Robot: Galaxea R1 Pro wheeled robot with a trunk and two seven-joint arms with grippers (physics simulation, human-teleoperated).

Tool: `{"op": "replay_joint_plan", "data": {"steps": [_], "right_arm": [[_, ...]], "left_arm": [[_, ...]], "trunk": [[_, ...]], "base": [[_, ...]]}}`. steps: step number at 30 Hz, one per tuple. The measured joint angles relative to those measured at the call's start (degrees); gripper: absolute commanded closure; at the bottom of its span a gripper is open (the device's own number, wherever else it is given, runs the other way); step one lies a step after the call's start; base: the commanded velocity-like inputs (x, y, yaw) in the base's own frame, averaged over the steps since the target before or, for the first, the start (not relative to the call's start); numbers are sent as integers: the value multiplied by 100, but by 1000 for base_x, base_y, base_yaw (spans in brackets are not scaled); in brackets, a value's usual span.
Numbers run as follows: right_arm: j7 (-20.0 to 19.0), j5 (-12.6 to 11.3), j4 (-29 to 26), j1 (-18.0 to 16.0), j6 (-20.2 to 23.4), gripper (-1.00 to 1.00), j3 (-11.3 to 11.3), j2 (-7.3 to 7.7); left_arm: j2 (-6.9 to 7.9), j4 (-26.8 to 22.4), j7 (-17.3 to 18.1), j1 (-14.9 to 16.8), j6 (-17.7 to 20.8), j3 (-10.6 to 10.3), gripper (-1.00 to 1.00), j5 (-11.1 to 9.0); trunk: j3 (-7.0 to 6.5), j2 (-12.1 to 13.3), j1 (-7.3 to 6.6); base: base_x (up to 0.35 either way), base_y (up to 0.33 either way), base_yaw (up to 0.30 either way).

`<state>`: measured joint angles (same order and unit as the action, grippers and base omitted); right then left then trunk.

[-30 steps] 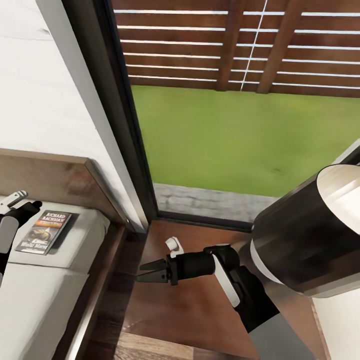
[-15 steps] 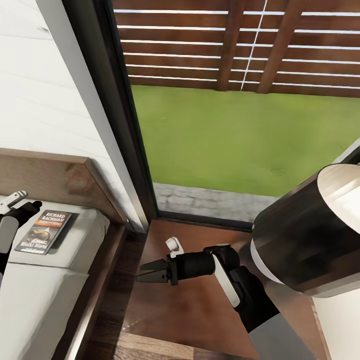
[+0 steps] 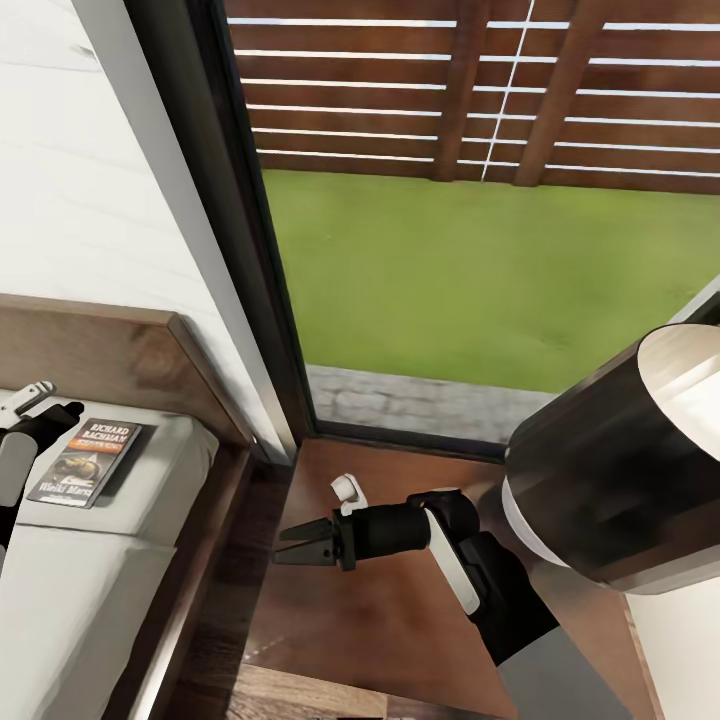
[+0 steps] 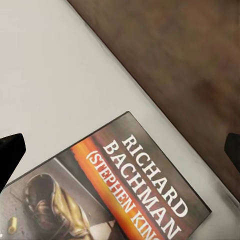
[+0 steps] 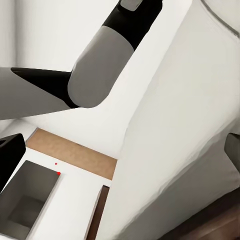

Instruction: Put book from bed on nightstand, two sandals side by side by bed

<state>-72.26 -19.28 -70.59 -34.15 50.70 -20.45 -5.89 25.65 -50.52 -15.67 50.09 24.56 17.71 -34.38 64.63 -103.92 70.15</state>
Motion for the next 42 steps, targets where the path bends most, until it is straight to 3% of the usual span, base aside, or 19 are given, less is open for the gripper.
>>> {"op": "replay_joint_plan", "data": {"steps": [5, 11, 20, 23, 42], "right_arm": [[0, 0, 0, 0, 0, -100, 0, 0], [0, 1, 0, 0, -1, -100, 0, 0], [0, 0, 0, 0, 0, -100, 0, 0], [0, 1, 0, 0, -1, -100, 0, 0], [0, 9, 0, 0, 0, -100, 0, 0]], "left_arm": [[0, 0, 0, 0, 0, 4, -100, 0], [0, 0, 0, 0, 0, 5, -100, 0], [0, 2, 0, 0, 0, 13, -100, 0], [0, 6, 0, 0, 0, 13, -100, -1], [0, 0, 0, 0, 0, 15, -100, 0]], "trunk": [[0, 0, 0], [107, -239, 131], [108, -241, 132], [161, -360, 197], [202, -361, 198]], "base": [[0, 0, 0], [0, 0, 0], [0, 0, 0], [0, 0, 0], [0, 0, 0]]}}
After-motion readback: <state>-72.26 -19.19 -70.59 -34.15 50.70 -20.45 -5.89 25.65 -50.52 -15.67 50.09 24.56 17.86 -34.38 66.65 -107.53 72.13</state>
